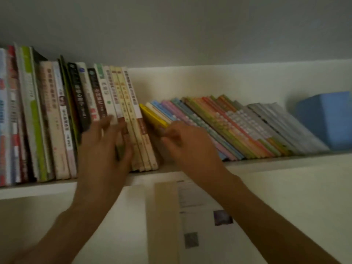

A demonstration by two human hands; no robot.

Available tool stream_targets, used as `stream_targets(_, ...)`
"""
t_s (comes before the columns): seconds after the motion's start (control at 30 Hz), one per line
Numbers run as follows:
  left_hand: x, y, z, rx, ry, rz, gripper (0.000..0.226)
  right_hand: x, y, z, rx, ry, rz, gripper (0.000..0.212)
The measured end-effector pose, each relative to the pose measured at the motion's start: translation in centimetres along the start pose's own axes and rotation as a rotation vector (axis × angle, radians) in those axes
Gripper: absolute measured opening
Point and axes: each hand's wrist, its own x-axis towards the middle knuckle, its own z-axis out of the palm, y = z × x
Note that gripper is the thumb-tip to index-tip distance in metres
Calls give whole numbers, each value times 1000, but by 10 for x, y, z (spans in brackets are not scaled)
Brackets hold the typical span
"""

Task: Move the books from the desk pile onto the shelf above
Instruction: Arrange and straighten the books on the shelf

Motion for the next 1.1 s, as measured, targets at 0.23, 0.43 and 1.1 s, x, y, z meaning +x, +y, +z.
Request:
stream_targets(0.23, 1, 85, 43, -436, -399, -382, 32, -24, 100, -95, -378, 435, 141, 73)
stream_targets(0.43, 27, 92, 81, -489, -464, -610, 97, -13, 173, -157, -239, -67, 461, 116)
stream_targets(1.1, 57, 72, 63, -69, -505, -477, 95, 21, 133, -89, -5, 165, 220, 38)
